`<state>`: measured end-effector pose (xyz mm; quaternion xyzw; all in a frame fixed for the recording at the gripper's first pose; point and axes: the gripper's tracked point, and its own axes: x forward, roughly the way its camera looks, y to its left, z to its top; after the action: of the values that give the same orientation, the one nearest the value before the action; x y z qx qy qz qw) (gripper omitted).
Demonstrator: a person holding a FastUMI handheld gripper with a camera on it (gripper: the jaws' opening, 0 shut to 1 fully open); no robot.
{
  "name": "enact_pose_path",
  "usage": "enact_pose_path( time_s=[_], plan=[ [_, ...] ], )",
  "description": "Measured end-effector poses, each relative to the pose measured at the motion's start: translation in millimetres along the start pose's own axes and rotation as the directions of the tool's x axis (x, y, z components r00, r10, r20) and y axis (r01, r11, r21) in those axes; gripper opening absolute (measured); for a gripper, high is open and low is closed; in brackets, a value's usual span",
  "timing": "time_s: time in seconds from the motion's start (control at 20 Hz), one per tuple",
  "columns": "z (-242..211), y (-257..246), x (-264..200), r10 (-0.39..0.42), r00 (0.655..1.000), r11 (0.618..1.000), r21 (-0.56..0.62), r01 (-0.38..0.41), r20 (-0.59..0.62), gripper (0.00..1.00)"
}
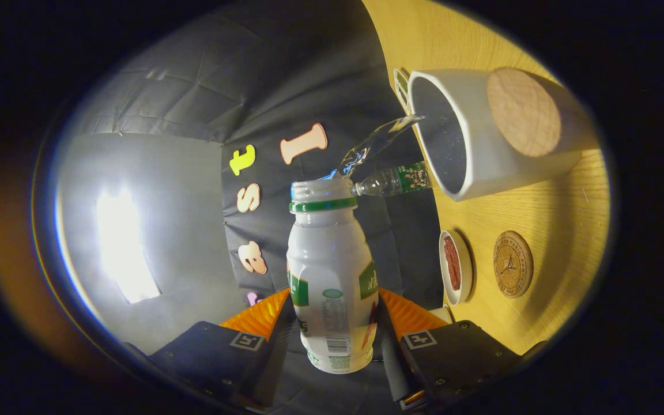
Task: Take the bottle from table, then pour the juice into the cup, finally place the bottle on the coaster
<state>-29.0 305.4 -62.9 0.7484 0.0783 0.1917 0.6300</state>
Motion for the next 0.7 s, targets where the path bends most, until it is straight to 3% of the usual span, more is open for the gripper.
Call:
enact_pose_path(
  time_s=[0.7],
  plan=[
    [-3.4, 4.6, 0.6, 0.009, 1.000, 0.999, 0.039, -0.009, -0.006, 0.72]
  ],
)
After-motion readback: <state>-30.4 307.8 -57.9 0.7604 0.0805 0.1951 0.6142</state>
